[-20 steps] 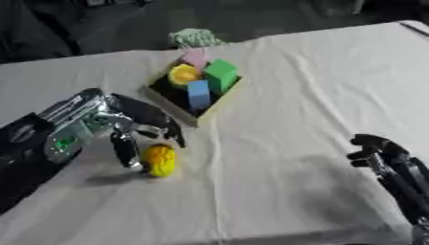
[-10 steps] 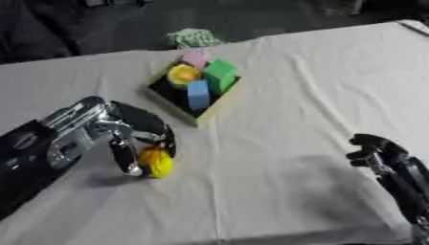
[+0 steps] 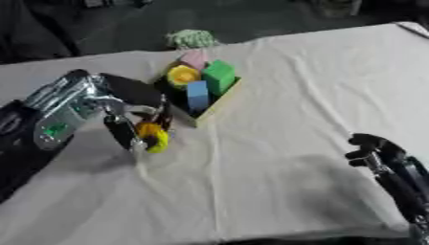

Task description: Pick up objects on the table and place them in the box.

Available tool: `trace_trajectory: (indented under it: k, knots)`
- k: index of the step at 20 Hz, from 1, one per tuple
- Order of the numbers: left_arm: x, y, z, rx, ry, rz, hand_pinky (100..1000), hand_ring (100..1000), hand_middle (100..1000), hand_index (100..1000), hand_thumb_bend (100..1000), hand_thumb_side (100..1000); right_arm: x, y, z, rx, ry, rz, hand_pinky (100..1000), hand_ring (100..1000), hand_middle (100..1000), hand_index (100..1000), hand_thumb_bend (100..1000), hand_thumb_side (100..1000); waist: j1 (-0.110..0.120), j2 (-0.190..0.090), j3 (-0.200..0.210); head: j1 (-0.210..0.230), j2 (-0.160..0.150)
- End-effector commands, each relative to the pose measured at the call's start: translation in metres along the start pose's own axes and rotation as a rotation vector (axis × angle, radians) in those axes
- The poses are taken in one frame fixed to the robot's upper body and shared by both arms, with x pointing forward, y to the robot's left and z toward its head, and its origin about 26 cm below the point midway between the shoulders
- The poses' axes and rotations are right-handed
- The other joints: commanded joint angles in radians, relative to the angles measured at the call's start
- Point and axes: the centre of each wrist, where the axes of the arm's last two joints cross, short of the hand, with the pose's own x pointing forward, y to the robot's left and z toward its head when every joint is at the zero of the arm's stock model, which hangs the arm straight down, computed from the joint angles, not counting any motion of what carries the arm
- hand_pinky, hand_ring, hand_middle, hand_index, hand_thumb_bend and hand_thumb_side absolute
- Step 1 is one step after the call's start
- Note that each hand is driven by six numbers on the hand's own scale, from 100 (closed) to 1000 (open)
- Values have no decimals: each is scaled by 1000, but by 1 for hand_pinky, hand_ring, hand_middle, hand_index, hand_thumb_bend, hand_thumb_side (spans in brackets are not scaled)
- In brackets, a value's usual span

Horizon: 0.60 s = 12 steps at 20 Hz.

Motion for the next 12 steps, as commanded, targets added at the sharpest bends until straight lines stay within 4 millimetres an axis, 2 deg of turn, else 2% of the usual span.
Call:
trace_trajectory:
  k: [1, 6, 12]
  knots:
    - [-17, 18, 7, 83, 104, 23, 591, 510, 504, 655, 111, 166, 4, -4, -1, -5, -13, 13, 694, 689, 754, 811, 100, 659, -5, -16, -1, 2, 5]
    - [-28, 26, -15, 156, 192, 79, 601, 517, 510, 663, 148, 169, 3, -3, -1, -2, -10, 8, 694, 689, 754, 811, 100, 668, -8, -17, -4, 4, 5]
    - [-39, 15, -43, 185, 281, 143, 610, 525, 518, 673, 191, 169, 3, -2, -1, 2, -8, 3, 694, 689, 753, 811, 100, 670, -14, -18, -10, 7, 5]
